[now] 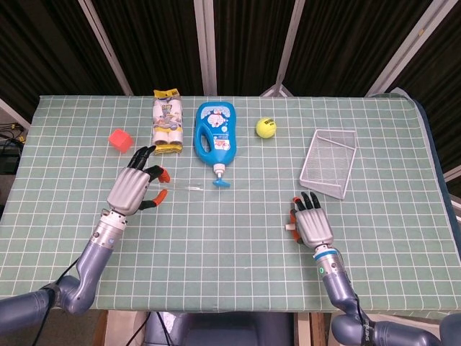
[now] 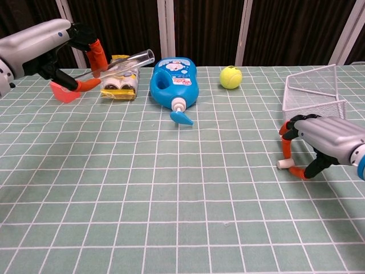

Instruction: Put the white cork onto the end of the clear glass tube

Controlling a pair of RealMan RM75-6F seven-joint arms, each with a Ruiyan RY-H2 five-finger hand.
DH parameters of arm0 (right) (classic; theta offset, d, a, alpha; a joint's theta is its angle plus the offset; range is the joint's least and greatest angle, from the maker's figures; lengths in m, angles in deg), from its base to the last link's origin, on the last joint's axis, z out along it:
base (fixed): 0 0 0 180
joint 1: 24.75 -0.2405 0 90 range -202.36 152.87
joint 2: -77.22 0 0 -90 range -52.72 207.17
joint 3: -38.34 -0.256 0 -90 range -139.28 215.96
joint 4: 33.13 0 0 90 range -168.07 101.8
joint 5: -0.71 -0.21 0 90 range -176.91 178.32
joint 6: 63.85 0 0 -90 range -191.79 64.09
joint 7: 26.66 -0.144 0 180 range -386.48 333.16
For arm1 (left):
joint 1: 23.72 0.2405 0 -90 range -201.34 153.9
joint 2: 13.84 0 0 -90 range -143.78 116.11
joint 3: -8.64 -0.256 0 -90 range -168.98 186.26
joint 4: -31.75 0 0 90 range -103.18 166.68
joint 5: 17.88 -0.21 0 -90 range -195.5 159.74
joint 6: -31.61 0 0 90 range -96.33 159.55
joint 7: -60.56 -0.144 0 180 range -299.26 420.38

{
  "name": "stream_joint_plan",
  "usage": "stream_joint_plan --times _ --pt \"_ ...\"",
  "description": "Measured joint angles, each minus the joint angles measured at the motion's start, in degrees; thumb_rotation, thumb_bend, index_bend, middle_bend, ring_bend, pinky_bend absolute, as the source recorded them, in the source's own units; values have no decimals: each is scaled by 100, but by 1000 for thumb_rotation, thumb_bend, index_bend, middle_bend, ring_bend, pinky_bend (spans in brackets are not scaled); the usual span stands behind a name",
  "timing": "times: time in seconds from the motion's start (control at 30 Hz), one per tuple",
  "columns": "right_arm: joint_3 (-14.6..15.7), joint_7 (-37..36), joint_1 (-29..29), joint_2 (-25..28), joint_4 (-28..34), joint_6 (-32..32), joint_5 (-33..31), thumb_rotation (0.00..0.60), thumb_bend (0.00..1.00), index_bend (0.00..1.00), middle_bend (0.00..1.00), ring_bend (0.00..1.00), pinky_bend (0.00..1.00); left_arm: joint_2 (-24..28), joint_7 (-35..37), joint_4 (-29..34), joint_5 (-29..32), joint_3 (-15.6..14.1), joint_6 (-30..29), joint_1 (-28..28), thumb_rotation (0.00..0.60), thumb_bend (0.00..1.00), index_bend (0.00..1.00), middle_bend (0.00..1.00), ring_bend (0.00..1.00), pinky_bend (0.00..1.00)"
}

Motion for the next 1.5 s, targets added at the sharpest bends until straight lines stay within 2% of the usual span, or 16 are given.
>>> stream_joint_plan --times 0.37,0.83,1.03,1.33,1.5 --pt "-87 -378 37 154 56 503 686 600 461 595 197 47 41 -308 12 118 421 126 57 1 600 603 535 523 47 0" --pt "-667 -1029 -253 574 -102 1312 1886 600 461 595 196 48 41 -1212 -430 -33 1144 331 286 -228 600 602 536 523 48 0" --pt "-703 -1061 -469 630 -401 1450 2416 600 460 595 196 48 41 -1593 -696 -211 1294 478 340 -451 600 603 536 524 48 0" --pt "-593 -727 -779 332 -926 1534 2922 600 461 595 197 47 36 -1968 -1051 -312 1673 718 293 -623 600 603 537 530 49 0" --pt "-606 -475 -927 23 -1229 1531 2983 600 460 595 196 48 28 -2173 -1253 -300 1914 846 162 -663 600 603 539 533 49 0"
